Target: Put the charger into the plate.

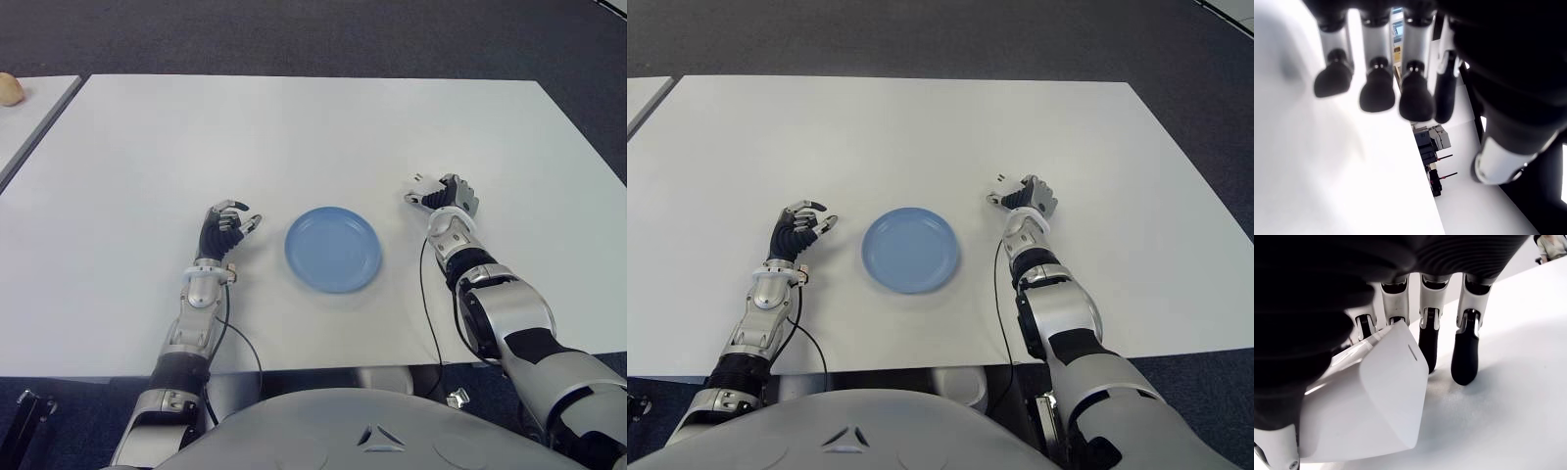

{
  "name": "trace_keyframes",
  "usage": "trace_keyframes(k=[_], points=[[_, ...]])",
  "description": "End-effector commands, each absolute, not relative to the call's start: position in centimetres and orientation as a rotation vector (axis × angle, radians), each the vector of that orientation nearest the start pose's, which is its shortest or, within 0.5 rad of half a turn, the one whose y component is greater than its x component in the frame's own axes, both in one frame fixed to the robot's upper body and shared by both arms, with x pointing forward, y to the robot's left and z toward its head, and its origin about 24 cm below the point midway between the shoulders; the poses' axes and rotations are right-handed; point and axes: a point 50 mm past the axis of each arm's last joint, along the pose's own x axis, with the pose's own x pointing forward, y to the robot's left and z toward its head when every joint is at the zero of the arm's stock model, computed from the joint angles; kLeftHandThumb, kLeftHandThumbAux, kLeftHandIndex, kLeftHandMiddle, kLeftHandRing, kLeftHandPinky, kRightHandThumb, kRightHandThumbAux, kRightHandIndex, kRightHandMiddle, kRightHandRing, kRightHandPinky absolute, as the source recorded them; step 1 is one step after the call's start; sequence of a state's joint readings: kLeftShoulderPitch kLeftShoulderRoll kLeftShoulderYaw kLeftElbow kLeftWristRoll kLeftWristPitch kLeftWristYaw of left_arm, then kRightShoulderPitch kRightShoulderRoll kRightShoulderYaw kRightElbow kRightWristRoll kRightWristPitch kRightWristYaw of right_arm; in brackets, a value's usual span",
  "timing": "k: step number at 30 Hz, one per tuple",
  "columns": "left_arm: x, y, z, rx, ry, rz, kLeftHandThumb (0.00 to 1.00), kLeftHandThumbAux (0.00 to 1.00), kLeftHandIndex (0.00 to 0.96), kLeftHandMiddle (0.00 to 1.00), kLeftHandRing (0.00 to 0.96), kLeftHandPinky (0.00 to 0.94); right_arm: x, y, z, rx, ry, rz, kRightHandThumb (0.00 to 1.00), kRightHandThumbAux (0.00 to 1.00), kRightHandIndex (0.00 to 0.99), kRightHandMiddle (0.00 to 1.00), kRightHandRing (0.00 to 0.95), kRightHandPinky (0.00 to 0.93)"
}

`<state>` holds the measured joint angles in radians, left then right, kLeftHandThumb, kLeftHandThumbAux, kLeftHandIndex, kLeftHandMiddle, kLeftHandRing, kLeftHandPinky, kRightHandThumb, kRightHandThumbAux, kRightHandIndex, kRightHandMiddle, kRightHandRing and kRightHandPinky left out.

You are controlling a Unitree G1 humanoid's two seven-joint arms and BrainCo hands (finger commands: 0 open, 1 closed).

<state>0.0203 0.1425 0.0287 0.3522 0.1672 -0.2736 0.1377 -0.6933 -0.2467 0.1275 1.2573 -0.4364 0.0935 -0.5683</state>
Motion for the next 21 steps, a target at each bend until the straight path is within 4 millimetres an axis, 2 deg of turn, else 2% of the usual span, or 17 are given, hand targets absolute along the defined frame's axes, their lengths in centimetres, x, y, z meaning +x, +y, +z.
trace_keyframes(k=[1,12,18,21], points=[[23.5,19.6,-1.3,0.304,0.095,0.139,0.707,0.715,0.439,0.799,0.790,0.798,30.0,-22.4,-4.2,-0.898,0.547,-0.391,0.696,0.729,0.437,0.869,0.859,0.863],[23.5,19.7,-1.2,0.304,0.101,0.135,0.707,0.715,0.439,0.797,0.791,0.799,30.9,-22.1,-2.5,-0.846,0.330,-0.476,0.700,0.729,0.438,0.883,0.879,0.880],[23.5,19.7,-1.2,0.300,0.100,0.140,0.707,0.715,0.439,0.792,0.781,0.781,32.3,-19.9,-0.3,-0.821,0.127,-0.506,0.701,0.729,0.437,0.884,0.884,0.877],[23.5,19.7,-1.2,0.299,0.099,0.141,0.707,0.715,0.439,0.792,0.780,0.782,32.5,-19.4,0.2,-0.805,0.081,-0.503,0.701,0.730,0.437,0.884,0.884,0.877]])
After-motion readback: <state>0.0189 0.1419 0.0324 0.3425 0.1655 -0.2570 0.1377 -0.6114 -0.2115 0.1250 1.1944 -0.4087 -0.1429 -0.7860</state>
